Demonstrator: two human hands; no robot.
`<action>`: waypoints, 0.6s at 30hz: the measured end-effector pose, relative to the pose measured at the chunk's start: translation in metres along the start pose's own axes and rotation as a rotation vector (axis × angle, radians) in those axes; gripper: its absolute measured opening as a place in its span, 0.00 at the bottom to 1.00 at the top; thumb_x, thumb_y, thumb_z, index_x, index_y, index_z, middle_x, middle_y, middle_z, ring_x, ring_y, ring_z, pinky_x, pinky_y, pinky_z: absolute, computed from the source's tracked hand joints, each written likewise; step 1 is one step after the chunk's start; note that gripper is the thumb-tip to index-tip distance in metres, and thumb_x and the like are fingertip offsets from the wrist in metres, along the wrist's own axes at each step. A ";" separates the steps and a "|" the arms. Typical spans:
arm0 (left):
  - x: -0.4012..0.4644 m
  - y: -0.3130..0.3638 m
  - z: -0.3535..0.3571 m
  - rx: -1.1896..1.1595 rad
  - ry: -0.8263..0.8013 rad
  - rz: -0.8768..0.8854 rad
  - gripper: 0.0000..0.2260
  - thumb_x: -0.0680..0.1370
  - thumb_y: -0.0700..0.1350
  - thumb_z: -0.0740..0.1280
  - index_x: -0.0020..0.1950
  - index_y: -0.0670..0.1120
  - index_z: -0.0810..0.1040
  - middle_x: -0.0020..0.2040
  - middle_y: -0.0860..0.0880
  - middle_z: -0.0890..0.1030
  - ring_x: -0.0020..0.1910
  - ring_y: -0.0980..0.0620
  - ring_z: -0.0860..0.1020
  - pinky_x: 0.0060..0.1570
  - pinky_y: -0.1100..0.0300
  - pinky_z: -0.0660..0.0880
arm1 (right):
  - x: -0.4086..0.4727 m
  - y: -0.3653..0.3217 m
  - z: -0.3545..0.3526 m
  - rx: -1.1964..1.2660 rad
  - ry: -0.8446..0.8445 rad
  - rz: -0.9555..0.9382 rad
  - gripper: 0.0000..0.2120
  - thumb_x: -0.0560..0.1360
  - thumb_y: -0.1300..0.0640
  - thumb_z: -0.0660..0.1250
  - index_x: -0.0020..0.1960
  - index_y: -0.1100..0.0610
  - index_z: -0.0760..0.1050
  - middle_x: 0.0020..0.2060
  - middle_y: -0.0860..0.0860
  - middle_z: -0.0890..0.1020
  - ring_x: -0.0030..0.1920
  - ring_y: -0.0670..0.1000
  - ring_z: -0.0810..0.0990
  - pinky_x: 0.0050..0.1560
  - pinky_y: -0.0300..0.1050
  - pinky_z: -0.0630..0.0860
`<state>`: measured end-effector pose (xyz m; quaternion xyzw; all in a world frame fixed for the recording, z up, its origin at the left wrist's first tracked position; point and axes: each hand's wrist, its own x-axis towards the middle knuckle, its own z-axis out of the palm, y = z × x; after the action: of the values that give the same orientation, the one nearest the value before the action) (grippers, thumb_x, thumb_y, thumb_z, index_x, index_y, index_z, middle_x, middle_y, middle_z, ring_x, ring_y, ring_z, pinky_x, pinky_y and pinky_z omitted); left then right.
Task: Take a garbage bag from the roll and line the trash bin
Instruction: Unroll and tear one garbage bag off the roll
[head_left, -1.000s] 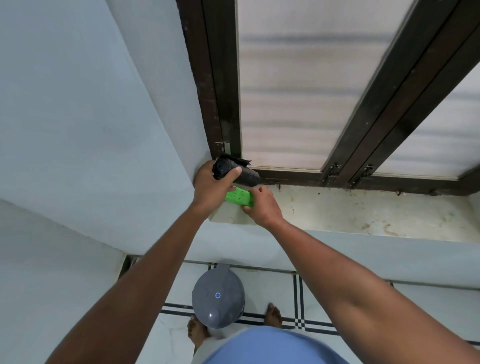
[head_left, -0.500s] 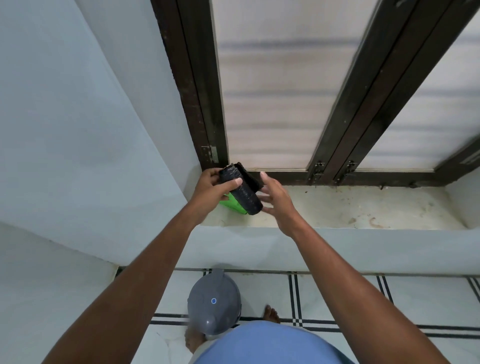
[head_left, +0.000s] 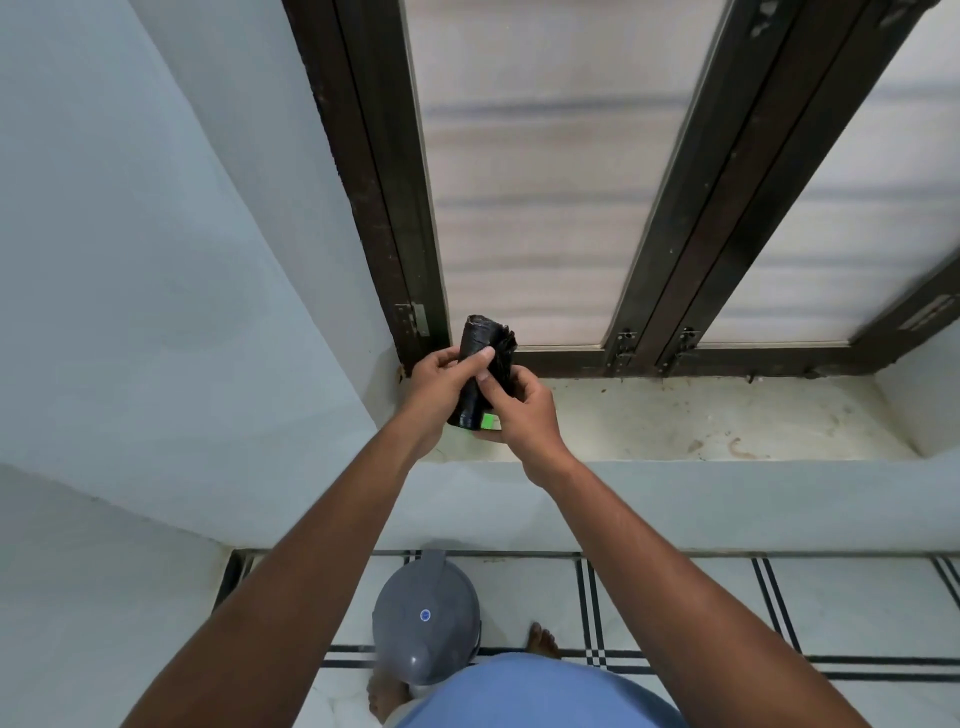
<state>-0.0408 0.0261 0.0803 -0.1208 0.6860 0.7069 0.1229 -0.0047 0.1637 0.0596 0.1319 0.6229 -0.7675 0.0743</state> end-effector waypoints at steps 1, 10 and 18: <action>0.002 0.001 0.000 -0.011 0.021 -0.017 0.25 0.76 0.62 0.79 0.65 0.46 0.85 0.58 0.46 0.89 0.59 0.45 0.88 0.65 0.43 0.83 | 0.001 0.000 -0.001 -0.007 0.007 -0.002 0.15 0.85 0.46 0.73 0.66 0.54 0.81 0.61 0.55 0.88 0.61 0.56 0.89 0.52 0.61 0.90; 0.003 -0.005 0.011 -0.079 0.071 -0.065 0.14 0.83 0.56 0.73 0.58 0.46 0.87 0.53 0.45 0.90 0.55 0.43 0.88 0.56 0.46 0.85 | 0.012 -0.008 -0.006 0.021 0.086 0.038 0.06 0.87 0.61 0.67 0.60 0.57 0.82 0.55 0.59 0.89 0.55 0.61 0.90 0.52 0.59 0.90; 0.004 0.000 -0.001 -0.063 -0.045 -0.068 0.25 0.74 0.53 0.84 0.66 0.42 0.85 0.60 0.44 0.89 0.61 0.43 0.88 0.53 0.50 0.85 | 0.022 -0.019 -0.026 0.096 0.109 0.101 0.07 0.87 0.60 0.65 0.61 0.59 0.81 0.46 0.56 0.89 0.44 0.55 0.91 0.48 0.56 0.89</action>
<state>-0.0445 0.0250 0.0785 -0.1318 0.6560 0.7261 0.1583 -0.0278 0.1943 0.0662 0.2080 0.5812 -0.7834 0.0724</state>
